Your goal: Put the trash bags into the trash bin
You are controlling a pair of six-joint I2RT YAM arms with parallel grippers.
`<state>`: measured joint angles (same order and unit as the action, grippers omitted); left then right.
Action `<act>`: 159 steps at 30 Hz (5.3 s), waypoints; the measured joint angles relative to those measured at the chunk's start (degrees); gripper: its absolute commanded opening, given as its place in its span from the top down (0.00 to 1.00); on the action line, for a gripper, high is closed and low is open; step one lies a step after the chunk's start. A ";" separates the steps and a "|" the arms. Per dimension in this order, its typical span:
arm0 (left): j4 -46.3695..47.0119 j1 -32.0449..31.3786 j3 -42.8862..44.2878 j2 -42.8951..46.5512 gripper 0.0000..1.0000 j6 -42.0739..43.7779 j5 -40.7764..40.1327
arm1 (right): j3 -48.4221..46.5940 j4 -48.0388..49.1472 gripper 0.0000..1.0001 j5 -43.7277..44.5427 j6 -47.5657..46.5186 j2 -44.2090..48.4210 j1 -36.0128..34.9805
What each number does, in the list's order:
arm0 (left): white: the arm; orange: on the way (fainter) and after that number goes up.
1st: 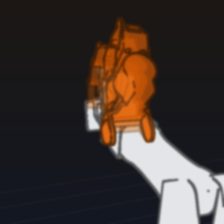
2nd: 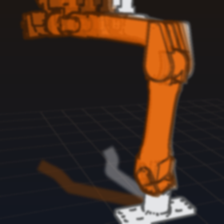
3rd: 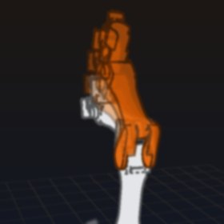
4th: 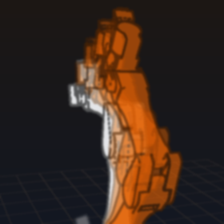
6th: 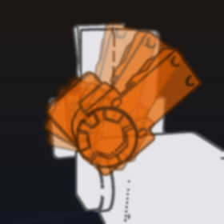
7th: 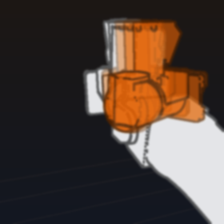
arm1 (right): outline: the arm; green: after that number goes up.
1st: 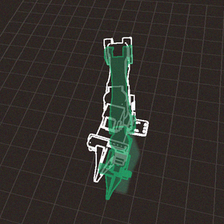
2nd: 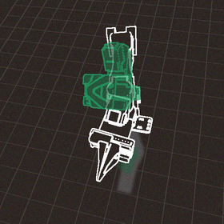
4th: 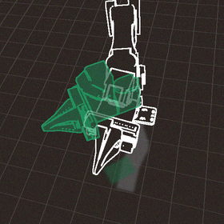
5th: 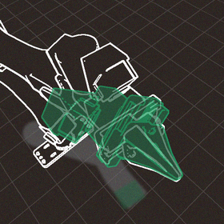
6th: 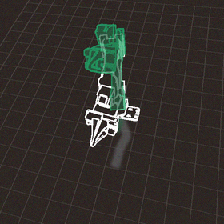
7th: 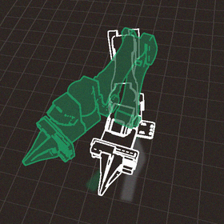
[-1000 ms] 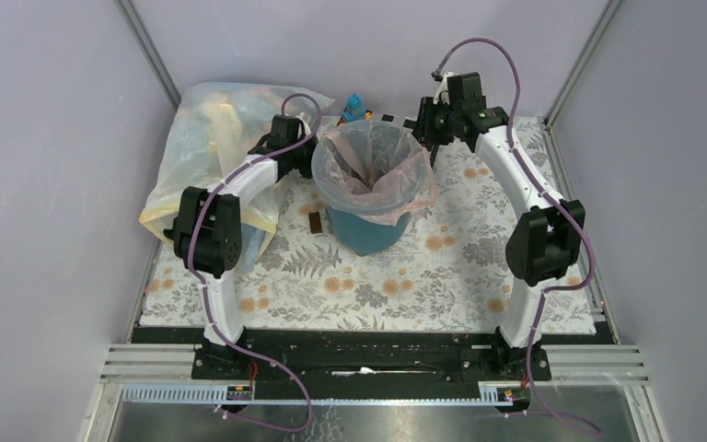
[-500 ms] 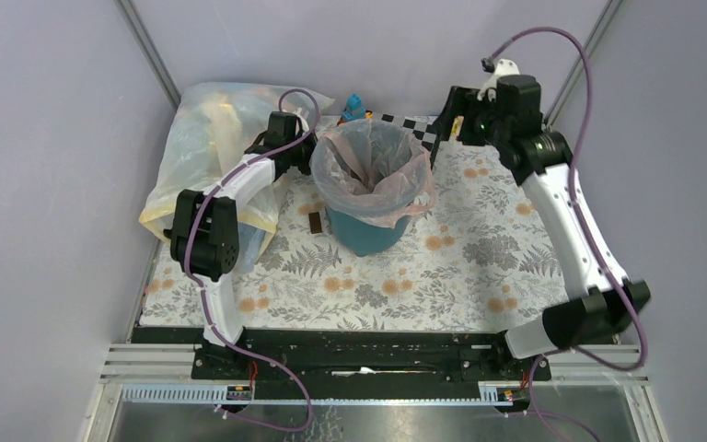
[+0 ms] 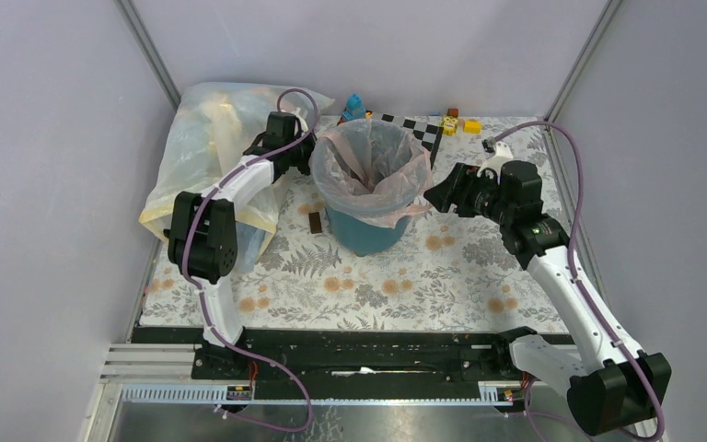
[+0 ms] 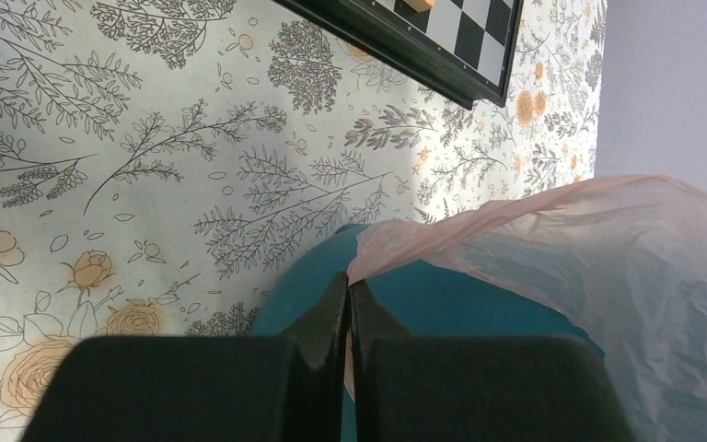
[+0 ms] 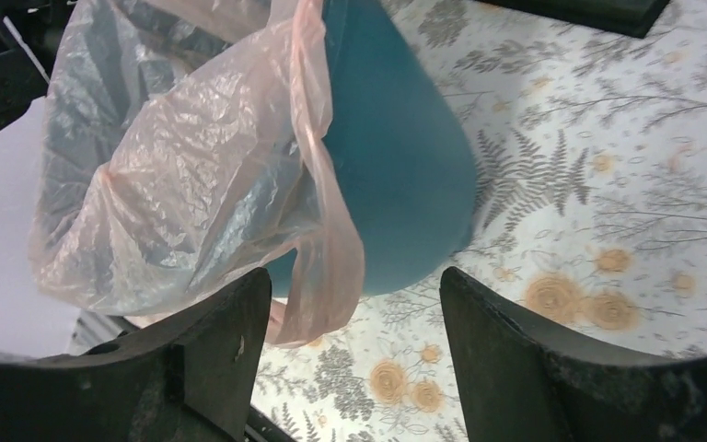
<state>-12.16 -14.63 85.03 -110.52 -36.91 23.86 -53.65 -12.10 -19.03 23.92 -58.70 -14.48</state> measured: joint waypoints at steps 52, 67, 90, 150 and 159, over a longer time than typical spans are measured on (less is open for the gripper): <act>4.63 -0.17 -12.24 5.55 0.60 0.33 -6.43 | 16.63 20.04 0.49 -4.59 9.16 -15.06 0.02; 8.50 -0.17 -20.98 25.88 0.30 -2.16 -20.83 | 19.52 19.89 0.20 0.52 6.12 5.22 0.02; 16.44 -0.11 -28.39 15.06 0.65 -4.13 -14.60 | 19.56 19.87 0.19 1.62 5.03 7.74 0.02; 17.92 5.55 -26.99 11.28 0.45 -6.56 0.68 | 19.43 17.29 0.18 -0.55 3.74 3.50 0.02; 15.04 5.55 -28.89 29.05 0.34 -6.43 -8.63 | 18.12 16.35 0.18 1.25 2.78 8.04 0.02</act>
<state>2.87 -9.08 56.14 -81.47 -43.33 15.22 -35.53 4.25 -17.78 26.70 -50.65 -14.46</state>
